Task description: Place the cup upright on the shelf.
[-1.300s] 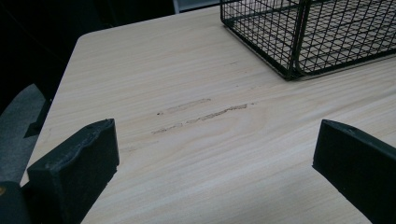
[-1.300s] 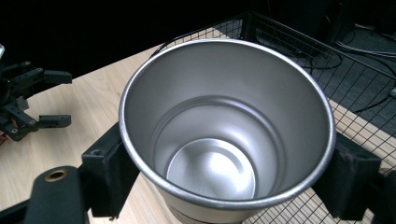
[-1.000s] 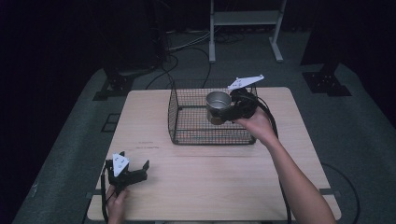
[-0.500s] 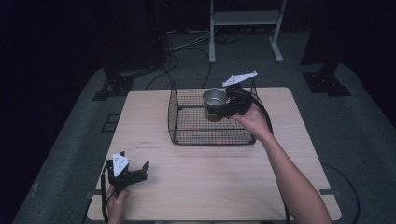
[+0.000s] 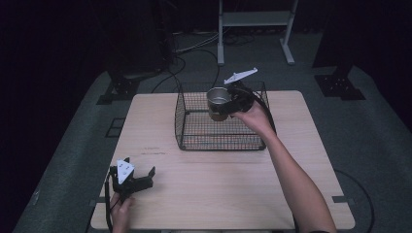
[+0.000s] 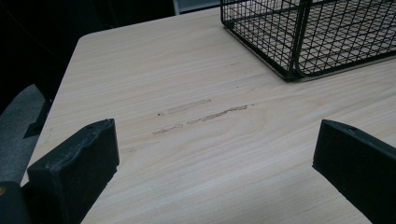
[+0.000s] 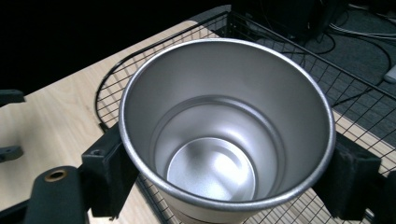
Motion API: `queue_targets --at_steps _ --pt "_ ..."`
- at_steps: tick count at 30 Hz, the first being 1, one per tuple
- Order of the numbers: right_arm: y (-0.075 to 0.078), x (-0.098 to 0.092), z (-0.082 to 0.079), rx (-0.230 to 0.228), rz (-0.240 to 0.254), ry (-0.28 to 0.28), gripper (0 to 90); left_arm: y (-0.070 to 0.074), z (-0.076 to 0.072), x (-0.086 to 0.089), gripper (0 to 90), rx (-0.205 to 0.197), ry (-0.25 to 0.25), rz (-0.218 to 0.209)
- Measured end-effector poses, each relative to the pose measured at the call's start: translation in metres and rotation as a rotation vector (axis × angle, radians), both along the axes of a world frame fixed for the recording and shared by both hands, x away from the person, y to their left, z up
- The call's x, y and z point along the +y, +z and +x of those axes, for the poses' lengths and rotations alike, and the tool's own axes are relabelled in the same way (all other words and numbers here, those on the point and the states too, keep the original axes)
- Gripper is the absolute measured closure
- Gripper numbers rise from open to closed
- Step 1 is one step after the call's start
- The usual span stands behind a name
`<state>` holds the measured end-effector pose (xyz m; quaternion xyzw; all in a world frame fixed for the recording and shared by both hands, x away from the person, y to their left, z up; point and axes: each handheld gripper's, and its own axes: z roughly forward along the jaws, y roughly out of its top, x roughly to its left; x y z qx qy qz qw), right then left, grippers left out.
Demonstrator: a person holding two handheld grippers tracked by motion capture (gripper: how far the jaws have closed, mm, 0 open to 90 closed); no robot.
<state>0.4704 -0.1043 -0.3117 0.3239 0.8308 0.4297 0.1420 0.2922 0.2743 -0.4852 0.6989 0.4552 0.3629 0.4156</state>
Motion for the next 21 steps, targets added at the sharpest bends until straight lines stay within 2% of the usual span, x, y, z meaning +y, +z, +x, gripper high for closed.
queue_targets --at_steps 9,14,21 --pt "-0.005 0.004 0.014 0.008 -0.021 -0.018 17.8 0.000 0.000 0.000 0.0 0.000 0.001 -0.003" --pt "-0.019 0.006 0.024 0.041 -0.036 -0.036 17.8 0.000 0.000 0.000 0.0 0.005 0.000 0.002" --pt "-0.033 0.008 0.032 0.065 -0.040 -0.036 17.8 0.000 -0.001 0.000 0.0 0.006 -0.001 0.003"
